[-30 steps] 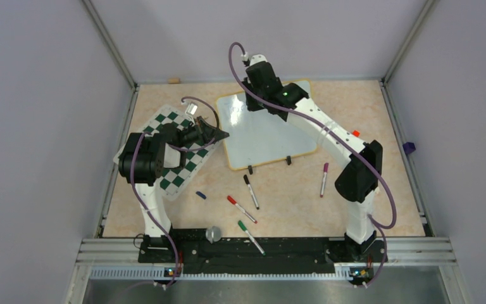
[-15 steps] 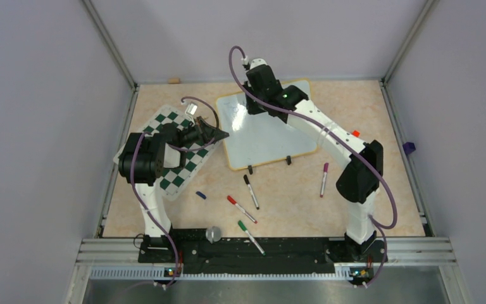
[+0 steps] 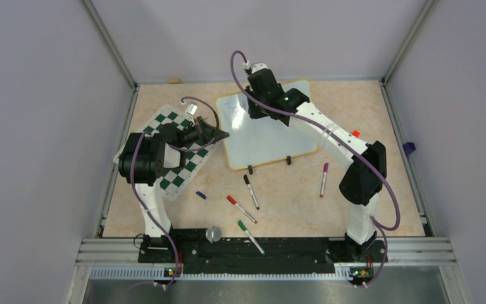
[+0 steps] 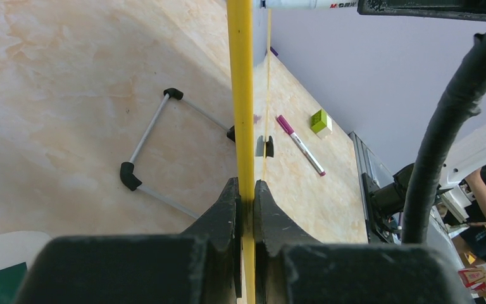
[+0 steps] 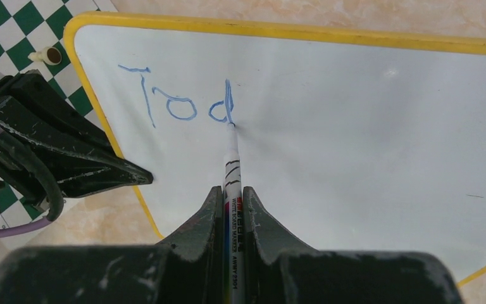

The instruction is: Write a sentence on the whiteboard

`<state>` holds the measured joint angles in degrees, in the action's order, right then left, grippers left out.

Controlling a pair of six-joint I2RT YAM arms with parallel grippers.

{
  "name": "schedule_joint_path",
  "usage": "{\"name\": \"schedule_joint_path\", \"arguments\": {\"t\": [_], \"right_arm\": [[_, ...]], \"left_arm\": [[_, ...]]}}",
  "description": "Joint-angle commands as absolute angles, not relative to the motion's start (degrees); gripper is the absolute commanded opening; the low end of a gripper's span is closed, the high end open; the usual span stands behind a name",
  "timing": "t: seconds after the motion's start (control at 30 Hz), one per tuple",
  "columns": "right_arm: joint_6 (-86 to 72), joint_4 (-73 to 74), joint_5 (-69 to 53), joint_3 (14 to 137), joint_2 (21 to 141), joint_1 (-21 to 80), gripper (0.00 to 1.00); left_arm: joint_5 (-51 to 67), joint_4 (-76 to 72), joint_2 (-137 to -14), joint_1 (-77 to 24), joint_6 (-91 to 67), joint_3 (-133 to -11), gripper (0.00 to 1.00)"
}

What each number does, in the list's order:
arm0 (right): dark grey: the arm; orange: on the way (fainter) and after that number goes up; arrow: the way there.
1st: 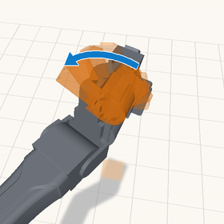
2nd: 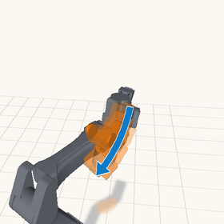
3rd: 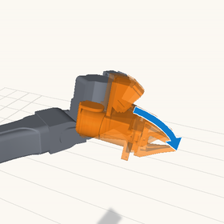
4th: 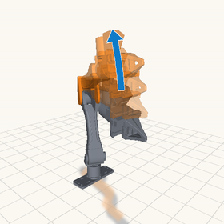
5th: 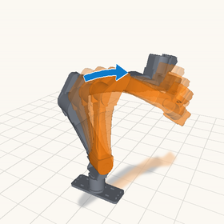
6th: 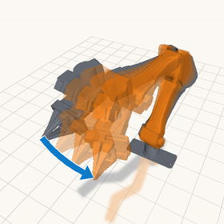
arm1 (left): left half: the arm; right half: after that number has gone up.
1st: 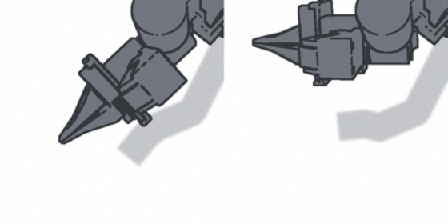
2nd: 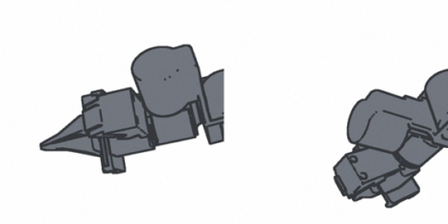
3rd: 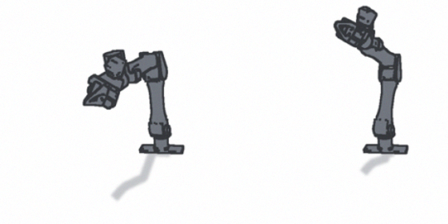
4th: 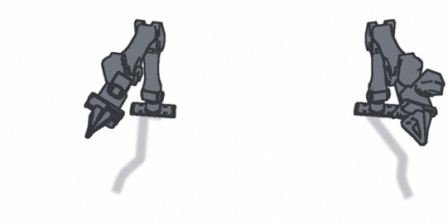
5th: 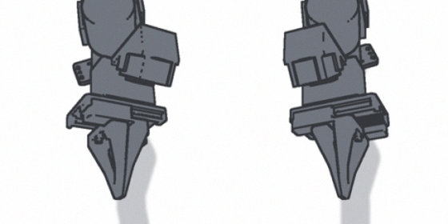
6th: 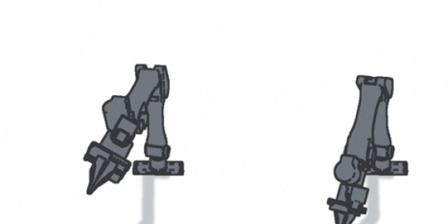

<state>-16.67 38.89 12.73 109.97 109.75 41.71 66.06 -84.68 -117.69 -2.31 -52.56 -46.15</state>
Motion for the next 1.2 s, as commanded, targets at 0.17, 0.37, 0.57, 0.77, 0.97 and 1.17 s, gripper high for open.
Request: {"name": "schedule_joint_path", "arguments": {"t": [0.17,0.37,0.57,0.77,0.97,1.17], "right_arm": [[-16.7,35.4,14.2,107.6,104.8,40.6,0.0],[-15.6,26.2,12.7,99.2,98.3,40.6,0.0],[-15.3,24.7,13.7,98.1,97.6,40.5,0.0],[-16.3,26.8,14.0,100.7,99.4,39.7,0.0],[-16.7,28.4,11.7,102.3,101.4,39.6,0.0],[-16.3,29.0,10.0,103.5,102.6,39.6,0.0]], "left_arm": [[66.6,-92.8,-116.1,-2.0,-48.7,-46.2,0.0],[66.6,-92.8,-116.1,-2.0,-48.6,-46.4,0.0],[66.7,-92.8,-116.2,-2.1,-48.6,-46.4,0.0],[66.7,-92.8,-116.2,-2.0,-48.5,-46.3,0.0],[66.8,-92.8,-116.0,-2.0,-48.4,-46.2,0.0],[66.7,-92.8,-116.1,-2.1,-48.4,-46.1,0.0]]}}
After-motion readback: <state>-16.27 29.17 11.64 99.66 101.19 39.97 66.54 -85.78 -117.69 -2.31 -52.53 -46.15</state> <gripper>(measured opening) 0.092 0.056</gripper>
